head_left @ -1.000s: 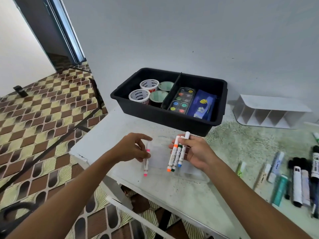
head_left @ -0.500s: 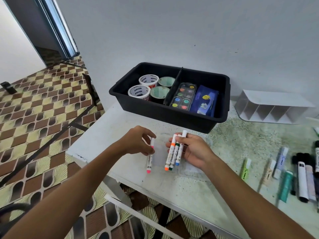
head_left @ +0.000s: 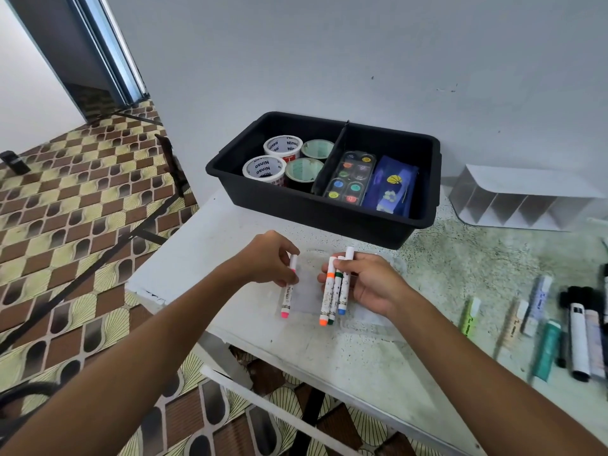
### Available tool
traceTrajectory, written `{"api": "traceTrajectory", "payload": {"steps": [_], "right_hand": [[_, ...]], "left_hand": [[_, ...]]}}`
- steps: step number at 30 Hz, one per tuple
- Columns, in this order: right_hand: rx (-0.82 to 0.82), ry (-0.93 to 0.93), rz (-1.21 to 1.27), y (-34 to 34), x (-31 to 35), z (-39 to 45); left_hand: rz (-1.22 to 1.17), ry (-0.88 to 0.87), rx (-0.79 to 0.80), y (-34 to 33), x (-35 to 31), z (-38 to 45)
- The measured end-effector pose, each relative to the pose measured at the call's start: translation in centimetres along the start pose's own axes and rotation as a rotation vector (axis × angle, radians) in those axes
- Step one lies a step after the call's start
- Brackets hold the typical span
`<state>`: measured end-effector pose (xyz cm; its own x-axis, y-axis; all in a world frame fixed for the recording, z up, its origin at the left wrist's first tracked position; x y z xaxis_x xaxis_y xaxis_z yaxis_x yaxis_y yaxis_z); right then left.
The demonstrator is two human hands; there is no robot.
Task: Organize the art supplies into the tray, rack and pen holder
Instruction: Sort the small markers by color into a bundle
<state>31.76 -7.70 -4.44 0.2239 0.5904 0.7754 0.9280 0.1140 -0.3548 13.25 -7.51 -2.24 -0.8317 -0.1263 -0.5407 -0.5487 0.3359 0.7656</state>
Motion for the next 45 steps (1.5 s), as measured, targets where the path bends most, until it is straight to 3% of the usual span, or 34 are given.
{"api": "traceTrajectory", "payload": {"steps": [10, 32, 35, 39, 45], "right_hand": [[0.005, -0.042, -0.191, -0.5, 0.7, 0.0], [-0.026, -0.05, -0.197, -0.4, 0.6, 0.0], [-0.037, -0.021, -0.172, -0.8, 0.8, -0.1], [-0.062, 0.061, -0.165, -1.6, 1.5, -0.2], [-0.086, 0.128, -0.179, -2.6, 1.9, -0.2]], "left_hand": [[0.132, -0.013, -0.046, -0.2, -0.1, -0.2], [0.291, -0.198, -0.202, -0.5, 1.6, -1.5], [0.039, -0.273, -0.309, -0.7, -0.4, -2.4], [-0.317, -0.17, -0.239, -1.9, -2.3, -2.9], [-0.412, -0.1, -0.165, -1.6, -2.5, -2.8]]}}
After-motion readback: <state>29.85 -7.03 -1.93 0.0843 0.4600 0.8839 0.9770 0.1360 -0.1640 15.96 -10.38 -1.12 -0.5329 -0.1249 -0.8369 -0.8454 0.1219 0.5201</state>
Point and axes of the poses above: each hand's wrist, its own z-axis towards the middle knuckle, its own y-axis out of the back of the hand, x = y × z, the point moved 3 cm from there along z, towards the middle knuckle, and after that the axes turned 4 degrees about z, right-handed, at the moved point
